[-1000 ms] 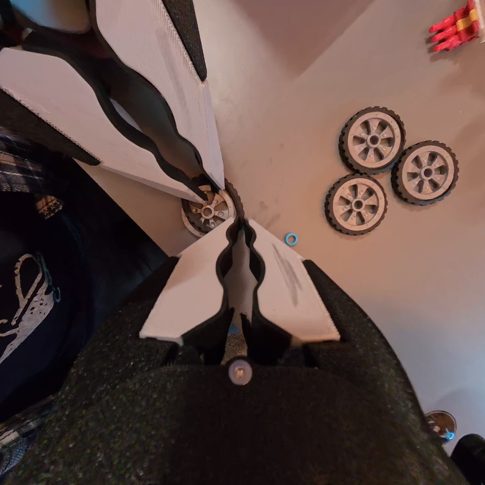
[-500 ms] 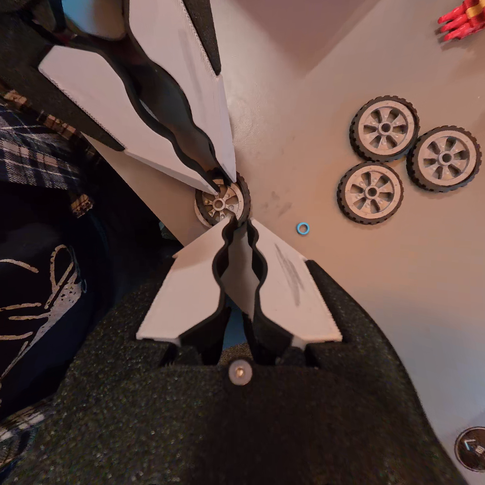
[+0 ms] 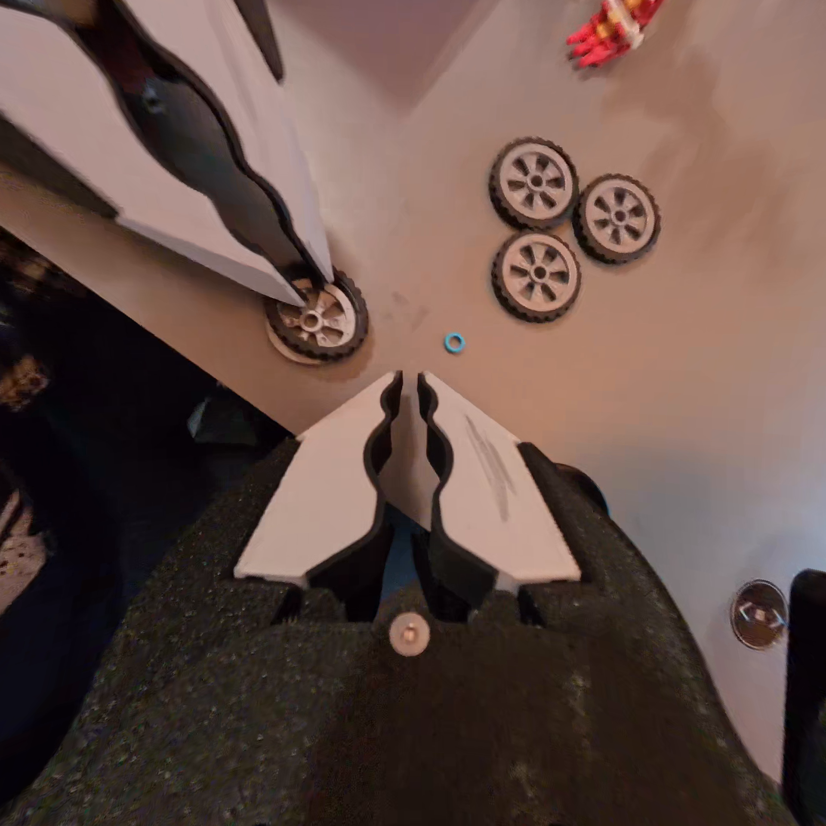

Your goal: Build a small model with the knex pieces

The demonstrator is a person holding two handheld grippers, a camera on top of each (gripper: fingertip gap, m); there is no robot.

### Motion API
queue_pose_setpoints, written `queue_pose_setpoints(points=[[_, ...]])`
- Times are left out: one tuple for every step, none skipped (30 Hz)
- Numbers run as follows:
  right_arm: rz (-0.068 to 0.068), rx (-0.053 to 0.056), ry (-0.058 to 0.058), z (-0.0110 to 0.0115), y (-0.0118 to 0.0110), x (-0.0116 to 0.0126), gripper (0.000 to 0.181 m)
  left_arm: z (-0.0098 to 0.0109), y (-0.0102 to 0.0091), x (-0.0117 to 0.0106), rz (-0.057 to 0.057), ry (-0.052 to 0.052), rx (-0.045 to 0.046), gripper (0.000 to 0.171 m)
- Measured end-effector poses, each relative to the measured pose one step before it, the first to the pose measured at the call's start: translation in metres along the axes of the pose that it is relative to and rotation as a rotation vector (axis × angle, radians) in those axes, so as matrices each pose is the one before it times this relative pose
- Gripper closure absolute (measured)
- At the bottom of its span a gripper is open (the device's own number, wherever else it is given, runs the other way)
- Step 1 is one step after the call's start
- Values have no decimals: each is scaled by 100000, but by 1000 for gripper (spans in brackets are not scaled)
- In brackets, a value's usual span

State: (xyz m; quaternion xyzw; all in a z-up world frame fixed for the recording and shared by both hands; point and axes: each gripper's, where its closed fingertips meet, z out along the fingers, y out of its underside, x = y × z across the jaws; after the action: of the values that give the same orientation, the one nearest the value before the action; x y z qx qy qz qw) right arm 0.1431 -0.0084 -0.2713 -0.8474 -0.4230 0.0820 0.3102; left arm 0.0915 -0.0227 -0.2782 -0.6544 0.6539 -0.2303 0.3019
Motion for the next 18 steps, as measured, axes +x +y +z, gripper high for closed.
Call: queue_pose_setpoints(points=[[-200,2932,19,-291,-192,-292,175,6,-6,4,80,69,-8,161],[667,3376,-885,-321,-348,-386,174,3,-1,-3,19,133,11,161],[-95,2594,-940,-323,-283,-343,173,4,-2,7,-203,163,22,161],[-638,2606,-1244,-298,-316,-300,169,2,-10,-4,-247,133,-21,161],[-314,2754,-1684,-262,-376,-279,167,-2,5,12,-117,95,-36,161],[-884,2471,-2379,-191,-367,-346,166,0,-3,-4,-148,37,-123,161],[-2029,1231,-2136,-83,-228,-360,165,10,-8,2,-55,-23,-247,161],[-3074,-54,-1374,36,-96,-307,164,-7,-2,1,-266,93,-232,161],[-3885,-785,-1876,127,-28,-455,163,8,-4,-1,-339,251,38,161],[-4457,-940,-2662,193,-13,-628,162,7,-9,10,28,231,270,161],[-4426,-1046,-1586,259,-3,-473,162,-1,0,0,-280,299,313,161],[-3490,-1794,-77,322,147,-165,162,7,-5,9,-610,408,300,161],[-2364,-2473,16,371,275,-49,162,5,1,1,-282,300,201,161],[-1785,-2233,-153,352,304,-28,162,-2,-10,2,43,37,-31,161],[-1704,-1368,-18,293,209,-3,163,7,4,2,74,-100,-184,161],[-1354,-244,13,133,31,15,164,-5,4,0,175,-134,-236,161],[-469,-94,-355,1,22,36,165,10,1,-2,280,-96,-218,161],[-173,-333,-202,-55,63,107,169,0,9,-3,26,60,-114,161]])
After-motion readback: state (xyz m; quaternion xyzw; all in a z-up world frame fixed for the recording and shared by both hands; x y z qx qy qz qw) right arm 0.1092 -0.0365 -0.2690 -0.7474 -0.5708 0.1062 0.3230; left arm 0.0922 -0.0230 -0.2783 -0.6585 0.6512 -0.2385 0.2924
